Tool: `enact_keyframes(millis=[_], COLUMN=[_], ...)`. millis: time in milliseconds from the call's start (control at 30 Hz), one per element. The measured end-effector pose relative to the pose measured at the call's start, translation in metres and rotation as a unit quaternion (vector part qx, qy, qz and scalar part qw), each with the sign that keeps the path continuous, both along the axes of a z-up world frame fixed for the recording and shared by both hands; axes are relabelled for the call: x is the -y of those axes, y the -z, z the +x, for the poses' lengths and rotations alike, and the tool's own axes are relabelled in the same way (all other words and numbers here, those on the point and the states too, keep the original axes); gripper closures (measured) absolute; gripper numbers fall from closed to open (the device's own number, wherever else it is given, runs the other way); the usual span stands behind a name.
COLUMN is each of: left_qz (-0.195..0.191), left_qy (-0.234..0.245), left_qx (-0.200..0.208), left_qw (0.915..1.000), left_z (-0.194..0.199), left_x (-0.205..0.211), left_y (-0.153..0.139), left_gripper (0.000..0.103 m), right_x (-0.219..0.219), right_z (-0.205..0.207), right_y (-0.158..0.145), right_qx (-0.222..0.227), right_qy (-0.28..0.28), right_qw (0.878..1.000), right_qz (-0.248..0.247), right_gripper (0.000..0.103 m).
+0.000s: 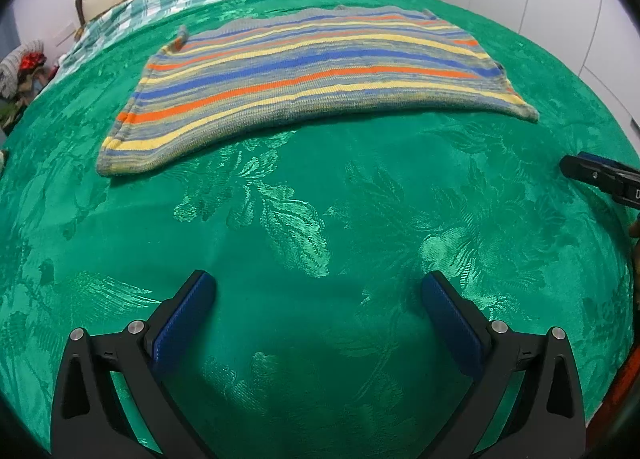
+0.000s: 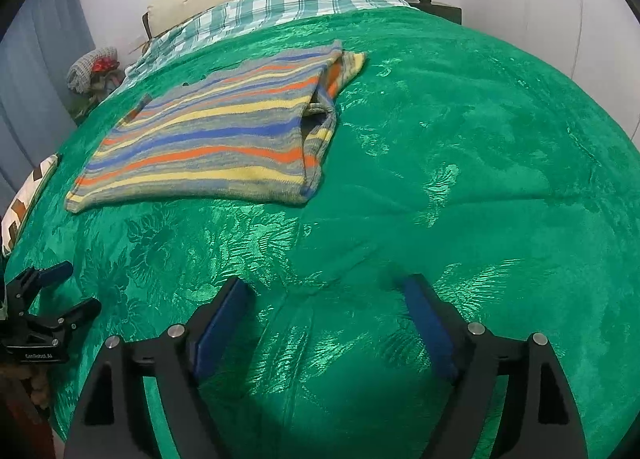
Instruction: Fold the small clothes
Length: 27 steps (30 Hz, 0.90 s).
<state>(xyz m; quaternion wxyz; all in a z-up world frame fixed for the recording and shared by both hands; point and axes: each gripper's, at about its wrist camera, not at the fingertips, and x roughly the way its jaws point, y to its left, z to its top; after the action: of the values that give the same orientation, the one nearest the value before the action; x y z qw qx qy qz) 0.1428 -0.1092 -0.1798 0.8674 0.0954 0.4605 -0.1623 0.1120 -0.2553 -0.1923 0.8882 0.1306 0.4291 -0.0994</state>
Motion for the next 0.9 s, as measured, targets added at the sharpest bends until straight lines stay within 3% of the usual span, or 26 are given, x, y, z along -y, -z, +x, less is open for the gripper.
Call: enact_keyframes(millis=[900], left_qz=[0.002], left_qy=[0.000], left_qx=[0.008], left_qw=[1.0000], left_z=[-0.0023], left_x=[-0.0018], left_y=[0.0004], left_gripper=[0.001], right_x=[-0.0033], right_z=[-0.0010], right_y=[0.0008], right_qx=[-0.001], right_qy=[-0.004], right_qw=[1.000], right_qz=[-0.006], right_gripper=[0.016])
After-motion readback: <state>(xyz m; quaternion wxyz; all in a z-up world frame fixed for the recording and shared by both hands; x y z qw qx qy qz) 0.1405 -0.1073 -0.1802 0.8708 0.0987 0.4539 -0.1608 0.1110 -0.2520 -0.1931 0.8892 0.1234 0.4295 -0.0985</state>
